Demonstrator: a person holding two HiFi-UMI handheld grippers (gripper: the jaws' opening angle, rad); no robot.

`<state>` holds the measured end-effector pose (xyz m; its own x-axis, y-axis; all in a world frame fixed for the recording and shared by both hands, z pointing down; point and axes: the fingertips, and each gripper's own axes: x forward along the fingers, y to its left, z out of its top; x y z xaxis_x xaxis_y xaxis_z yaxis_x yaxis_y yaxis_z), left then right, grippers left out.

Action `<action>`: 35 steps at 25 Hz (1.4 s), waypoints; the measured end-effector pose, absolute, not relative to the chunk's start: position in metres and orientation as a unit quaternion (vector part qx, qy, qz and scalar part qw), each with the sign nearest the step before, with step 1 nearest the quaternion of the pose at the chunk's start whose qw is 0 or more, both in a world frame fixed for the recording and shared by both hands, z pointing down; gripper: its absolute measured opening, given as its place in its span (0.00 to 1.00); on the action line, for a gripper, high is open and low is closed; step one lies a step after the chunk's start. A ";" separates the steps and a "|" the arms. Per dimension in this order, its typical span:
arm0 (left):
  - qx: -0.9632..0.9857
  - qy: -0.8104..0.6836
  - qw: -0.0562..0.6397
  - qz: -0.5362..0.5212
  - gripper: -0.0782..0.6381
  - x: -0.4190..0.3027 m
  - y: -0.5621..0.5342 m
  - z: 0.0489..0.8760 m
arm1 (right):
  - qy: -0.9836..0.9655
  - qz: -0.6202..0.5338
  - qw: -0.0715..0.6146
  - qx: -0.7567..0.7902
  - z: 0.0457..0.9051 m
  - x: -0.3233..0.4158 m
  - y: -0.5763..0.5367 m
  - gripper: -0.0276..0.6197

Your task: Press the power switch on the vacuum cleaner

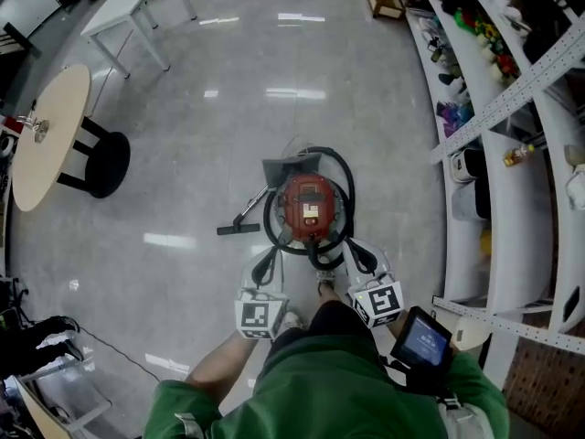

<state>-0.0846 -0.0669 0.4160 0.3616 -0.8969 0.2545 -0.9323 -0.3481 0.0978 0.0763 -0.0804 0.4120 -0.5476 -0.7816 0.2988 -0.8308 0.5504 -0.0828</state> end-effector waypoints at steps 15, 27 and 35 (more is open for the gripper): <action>0.843 -0.534 0.068 0.003 0.12 -0.102 0.041 0.332 | -0.851 0.077 0.050 0.518 0.319 0.055 0.031 0.05; 0.854 -0.515 0.073 -0.006 0.12 -0.098 0.087 0.318 | -0.838 0.079 0.042 0.538 0.304 0.059 0.093 0.05; 0.850 -0.523 0.061 -0.003 0.12 -0.072 0.098 0.308 | -0.843 0.090 0.033 0.530 0.305 0.083 0.111 0.05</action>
<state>-0.0716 0.0976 0.3077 0.4531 -0.8895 0.0590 -0.8887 -0.4456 0.1077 0.0832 0.1112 0.3046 -0.4365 -0.8870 0.1511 -0.8989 0.4225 -0.1163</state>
